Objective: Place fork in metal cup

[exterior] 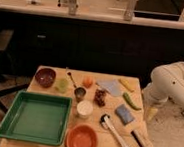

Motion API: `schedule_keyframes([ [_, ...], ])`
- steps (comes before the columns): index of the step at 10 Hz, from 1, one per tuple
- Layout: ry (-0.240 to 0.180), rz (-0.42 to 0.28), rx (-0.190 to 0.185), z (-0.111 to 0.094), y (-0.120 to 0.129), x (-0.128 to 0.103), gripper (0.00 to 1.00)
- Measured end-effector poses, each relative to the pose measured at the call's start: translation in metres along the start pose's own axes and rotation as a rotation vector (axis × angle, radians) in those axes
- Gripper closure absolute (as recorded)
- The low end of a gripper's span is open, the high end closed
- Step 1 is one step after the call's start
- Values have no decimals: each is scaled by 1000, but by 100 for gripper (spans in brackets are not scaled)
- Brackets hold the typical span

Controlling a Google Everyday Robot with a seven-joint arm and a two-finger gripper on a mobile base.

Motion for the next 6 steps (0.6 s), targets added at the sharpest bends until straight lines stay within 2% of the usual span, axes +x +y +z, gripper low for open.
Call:
schedule_keyframes([
  [6, 0, 0, 0, 0, 0, 0, 20],
])
